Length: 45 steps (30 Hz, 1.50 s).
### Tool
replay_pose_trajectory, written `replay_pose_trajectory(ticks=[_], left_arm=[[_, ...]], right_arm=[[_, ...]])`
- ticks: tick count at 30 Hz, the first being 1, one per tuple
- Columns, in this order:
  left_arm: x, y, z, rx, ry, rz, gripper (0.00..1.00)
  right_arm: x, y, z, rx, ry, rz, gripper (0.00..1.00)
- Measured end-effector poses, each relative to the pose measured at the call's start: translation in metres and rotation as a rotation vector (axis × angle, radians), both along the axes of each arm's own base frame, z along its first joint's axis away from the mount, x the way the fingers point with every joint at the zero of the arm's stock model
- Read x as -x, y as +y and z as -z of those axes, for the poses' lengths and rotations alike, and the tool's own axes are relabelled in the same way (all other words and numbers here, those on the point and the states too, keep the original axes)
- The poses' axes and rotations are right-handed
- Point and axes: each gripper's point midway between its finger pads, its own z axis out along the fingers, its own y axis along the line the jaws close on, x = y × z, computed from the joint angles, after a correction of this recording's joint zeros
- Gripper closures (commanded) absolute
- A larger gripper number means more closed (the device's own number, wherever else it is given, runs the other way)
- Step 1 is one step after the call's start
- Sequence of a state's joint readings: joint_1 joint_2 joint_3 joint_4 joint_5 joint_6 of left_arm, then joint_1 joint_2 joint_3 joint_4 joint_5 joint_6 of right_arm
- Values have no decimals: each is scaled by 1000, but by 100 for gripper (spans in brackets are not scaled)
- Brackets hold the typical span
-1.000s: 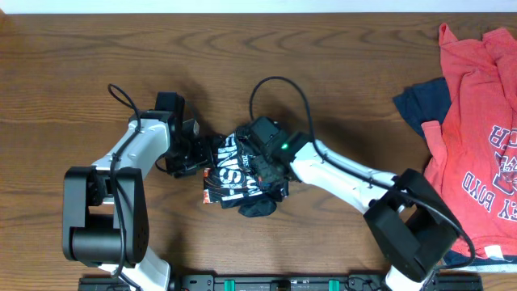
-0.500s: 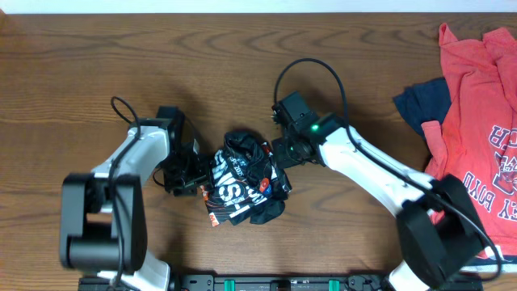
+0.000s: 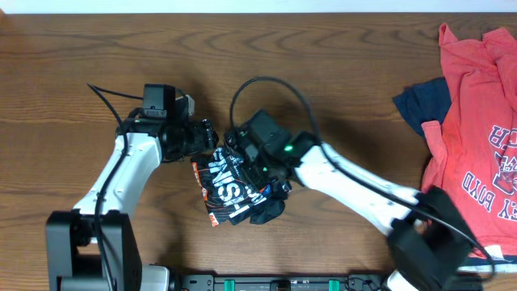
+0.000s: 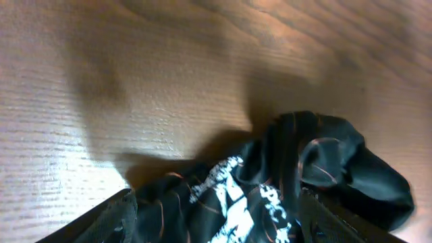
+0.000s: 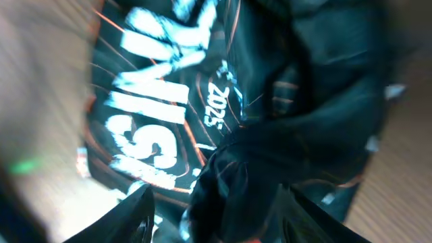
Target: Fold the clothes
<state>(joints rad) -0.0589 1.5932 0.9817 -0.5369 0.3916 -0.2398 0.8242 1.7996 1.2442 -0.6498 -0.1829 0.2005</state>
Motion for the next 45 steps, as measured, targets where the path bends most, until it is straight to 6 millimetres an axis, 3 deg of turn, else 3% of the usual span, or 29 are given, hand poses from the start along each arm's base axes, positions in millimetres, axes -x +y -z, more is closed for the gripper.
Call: replay_pose_trajectory(ticks=[3, 5, 6, 7, 8, 14, 18, 22, 25, 28, 29, 30, 31, 35, 38, 41, 45], left_arm=[[4, 1, 14, -6, 49, -1, 24], [8, 1, 24, -8, 89, -5, 32], [12, 1, 30, -9, 118, -7, 37], [17, 2, 36, -11, 149, -8, 53], [23, 2, 40, -13, 180, -12, 73], [69, 3, 63, -12, 367, -10, 93], [93, -2, 63, 20, 463, -8, 94], [117, -12, 56, 90, 564, -5, 94], [123, -21, 50, 148, 595, 1, 83], [122, -26, 45, 185, 586, 8, 58], [118, -28, 42, 196, 558, 15, 46], [114, -29, 40, 204, 534, 16, 15], [103, -30, 36, 209, 473, 25, 2], [49, -27, 20, 183, 185, 52, 2], [22, -23, 13, 140, 45, 80, 2], [13, -19, 15, 102, -5, 112, 2], [16, -19, 30, 89, 23, 149, 2]], right_arm=[[0, -5, 25, 84, 7, 31, 55], [-4, -12, 36, 134, -3, 68, 80], [-7, -19, 41, 168, -12, 98, 90], [-10, -26, 44, 200, -18, 130, 93], [-12, -36, 47, 242, -24, 181, 93], [-43, -87, 47, 352, -65, 434, 70], [-64, -117, 45, 377, -80, 545, 50], [-78, -142, 45, 397, -80, 603, 50], [-75, -152, 45, 411, -41, 597, 50], [-61, -153, 39, 404, 19, 567, 48], [-55, -152, 33, 389, 37, 557, 46], [-52, -150, 27, 373, 44, 551, 46], [-50, -147, 21, 349, 50, 541, 46], [-43, -132, -9, 231, 55, 489, 46], [-38, -128, -16, 201, 69, 466, 45], [-34, -127, -15, 198, 87, 454, 45], [-33, -125, -15, 189, 95, 449, 45]])
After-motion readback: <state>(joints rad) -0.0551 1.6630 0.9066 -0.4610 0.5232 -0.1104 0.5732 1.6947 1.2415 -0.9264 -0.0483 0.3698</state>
